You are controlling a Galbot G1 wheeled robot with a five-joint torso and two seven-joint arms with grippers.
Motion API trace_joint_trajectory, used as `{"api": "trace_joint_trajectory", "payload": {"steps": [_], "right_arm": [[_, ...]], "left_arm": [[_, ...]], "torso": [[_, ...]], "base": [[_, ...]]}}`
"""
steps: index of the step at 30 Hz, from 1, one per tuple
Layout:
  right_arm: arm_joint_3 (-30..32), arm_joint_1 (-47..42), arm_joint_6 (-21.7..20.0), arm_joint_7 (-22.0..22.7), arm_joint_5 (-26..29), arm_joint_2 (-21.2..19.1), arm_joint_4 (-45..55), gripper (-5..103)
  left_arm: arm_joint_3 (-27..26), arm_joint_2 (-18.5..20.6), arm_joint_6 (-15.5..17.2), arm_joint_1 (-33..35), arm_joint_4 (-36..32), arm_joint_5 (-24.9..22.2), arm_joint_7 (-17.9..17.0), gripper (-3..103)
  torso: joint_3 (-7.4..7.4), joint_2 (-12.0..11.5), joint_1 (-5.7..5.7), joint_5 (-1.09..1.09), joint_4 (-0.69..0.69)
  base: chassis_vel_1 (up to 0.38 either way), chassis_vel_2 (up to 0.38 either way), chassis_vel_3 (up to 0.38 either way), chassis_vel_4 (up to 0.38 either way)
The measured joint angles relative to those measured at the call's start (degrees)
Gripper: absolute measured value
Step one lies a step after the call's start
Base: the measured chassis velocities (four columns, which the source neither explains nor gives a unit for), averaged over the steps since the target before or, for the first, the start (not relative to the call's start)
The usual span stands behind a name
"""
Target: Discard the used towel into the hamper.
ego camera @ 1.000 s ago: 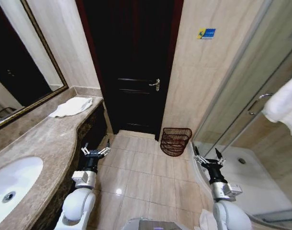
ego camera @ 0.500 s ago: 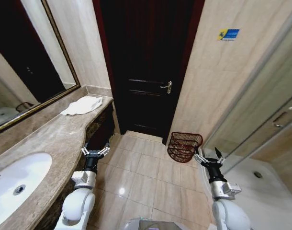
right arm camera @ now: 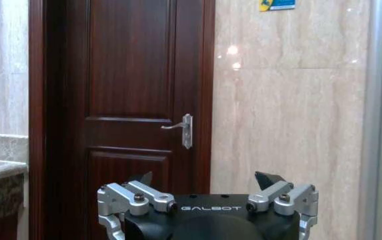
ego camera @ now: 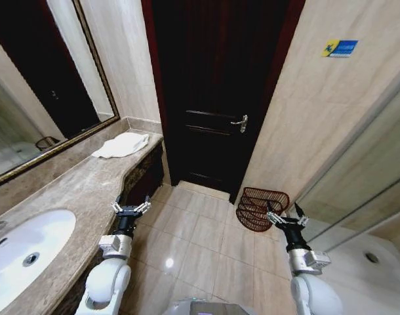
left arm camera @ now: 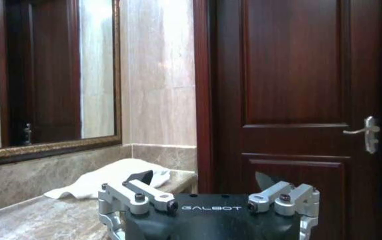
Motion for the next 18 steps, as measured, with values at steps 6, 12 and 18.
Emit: {"api": "trace_joint_trajectory", "payload": {"steps": [6, 12, 18], "right_arm": [[-0.3, -0.1, 0.2, -0.1, -0.4, 0.0, 0.0, 100], [-0.3, -0.1, 0.2, -0.1, -0.5, 0.0, 0.0, 100], [-0.3, 0.0, 0.2, -0.1, -0.6, 0.0, 0.0, 100]], "left_arm": [[-0.2, 0.0, -0.7, 0.4, 0.3, -0.1, 0.0, 100], [-0.3, 0.1, -1.2, 0.4, 0.7, -0.3, 0.0, 100], [-0.3, 0.1, -1.4, 0.3, 0.9, -0.3, 0.0, 100]], "torso": [[0.00, 0.0, 0.00, 0.00, 0.00], [0.00, 0.0, 0.00, 0.00, 0.00], [0.00, 0.0, 0.00, 0.00, 0.01]], "base": [[-0.060, 0.109, 0.121, -0.064], [-0.035, 0.137, 0.133, -0.029], [-0.018, 0.165, 0.169, -0.020]]}}
